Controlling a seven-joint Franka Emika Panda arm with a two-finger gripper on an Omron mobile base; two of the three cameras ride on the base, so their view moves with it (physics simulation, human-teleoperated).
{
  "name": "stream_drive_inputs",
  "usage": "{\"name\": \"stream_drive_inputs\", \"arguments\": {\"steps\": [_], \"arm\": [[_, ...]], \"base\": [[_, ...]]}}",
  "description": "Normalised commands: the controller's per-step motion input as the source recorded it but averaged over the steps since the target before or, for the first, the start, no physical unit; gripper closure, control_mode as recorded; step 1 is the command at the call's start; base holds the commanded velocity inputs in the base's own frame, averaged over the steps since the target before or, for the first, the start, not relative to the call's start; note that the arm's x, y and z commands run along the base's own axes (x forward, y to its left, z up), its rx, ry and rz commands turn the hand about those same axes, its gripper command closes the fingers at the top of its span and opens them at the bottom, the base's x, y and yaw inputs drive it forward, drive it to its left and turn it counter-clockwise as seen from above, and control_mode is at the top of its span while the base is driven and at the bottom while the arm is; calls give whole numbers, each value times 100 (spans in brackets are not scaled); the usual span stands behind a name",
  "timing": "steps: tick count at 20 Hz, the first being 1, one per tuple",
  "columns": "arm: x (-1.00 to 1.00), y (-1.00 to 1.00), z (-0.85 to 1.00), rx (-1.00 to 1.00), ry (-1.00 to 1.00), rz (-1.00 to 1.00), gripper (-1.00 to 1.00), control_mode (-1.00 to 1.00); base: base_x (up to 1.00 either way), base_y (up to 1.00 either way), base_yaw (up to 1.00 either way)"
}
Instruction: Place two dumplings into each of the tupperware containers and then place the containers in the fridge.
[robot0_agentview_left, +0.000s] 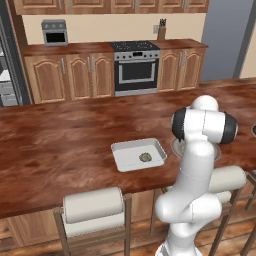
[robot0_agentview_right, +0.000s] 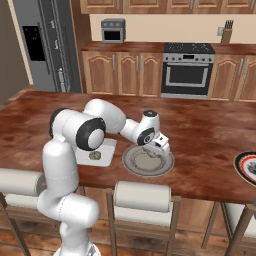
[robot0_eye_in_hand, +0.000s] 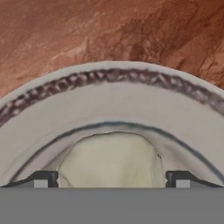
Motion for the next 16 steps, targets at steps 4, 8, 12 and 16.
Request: {"name": "stream_drive_inputs", "arguments": {"steps": [4,8,12,16], "arm": [[0,0,-10,0,2,0,100,-100],[0,0,0,0,0,0,100,-100],[-10,25,40,0,1,0,100,-100],[-54,70,59,0,1,0,100,-100]], "base": [[0,0,0],[0,0,0],[0,0,0],[0,0,0]]}}
